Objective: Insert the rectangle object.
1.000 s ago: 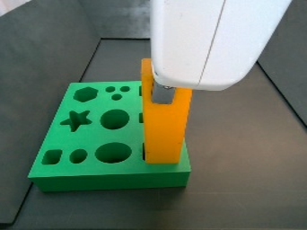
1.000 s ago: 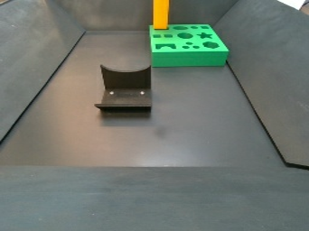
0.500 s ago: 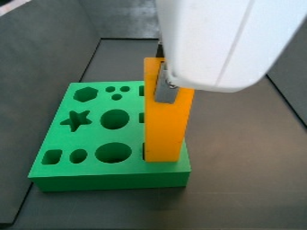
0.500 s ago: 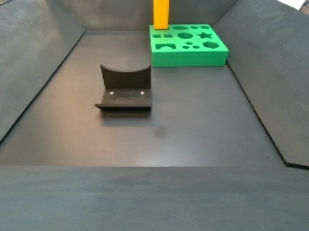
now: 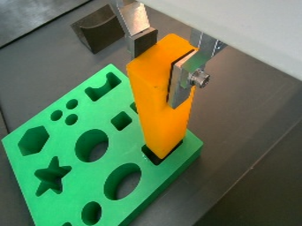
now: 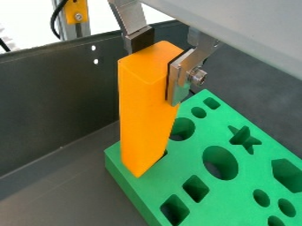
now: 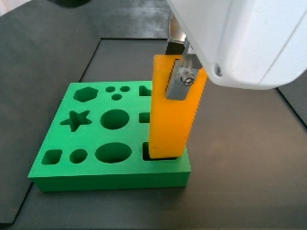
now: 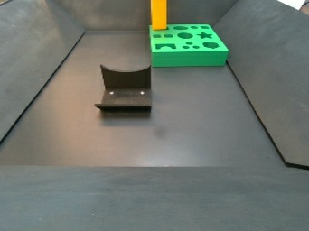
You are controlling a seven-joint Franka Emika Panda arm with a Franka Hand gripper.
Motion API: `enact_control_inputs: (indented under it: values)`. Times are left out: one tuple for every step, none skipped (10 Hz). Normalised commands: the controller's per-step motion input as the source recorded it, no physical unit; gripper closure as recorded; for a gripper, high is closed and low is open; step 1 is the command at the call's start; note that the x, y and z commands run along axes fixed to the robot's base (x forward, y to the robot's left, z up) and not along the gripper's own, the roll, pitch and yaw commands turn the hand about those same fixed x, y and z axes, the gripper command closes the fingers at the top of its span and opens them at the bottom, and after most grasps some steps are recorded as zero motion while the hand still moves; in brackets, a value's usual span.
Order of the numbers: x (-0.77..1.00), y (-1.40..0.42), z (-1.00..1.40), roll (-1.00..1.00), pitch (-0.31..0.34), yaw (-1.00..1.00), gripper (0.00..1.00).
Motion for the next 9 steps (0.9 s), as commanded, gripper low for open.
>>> enact_control_inputs:
  values:
    - [-0.01,0.0,-0.2,0.0,0.36,0.0,1.0]
    - [-0.07,0.0,-0.19,-0.02,0.38,0.0,1.0]
    - [-0.11,0.0,-0.18,-0.06,0.373,0.0,1.0]
    - [0.0,-0.07,0.0,-0.01,0.277,0.0,1.0]
    - [0.18,-0.16,0.29,0.01,0.17,-0.06,1.0]
    - [0.23,-0.16,0.45,0.01,0.183,-0.12,1.0]
    - [0.24,-0.15,0.55,0.0,0.191,-0.14,1.0]
    - [0.23,-0.11,0.5,0.06,0.197,-0.11,1.0]
    - [0.2,-0.13,0.28,0.14,0.237,-0.06,1.0]
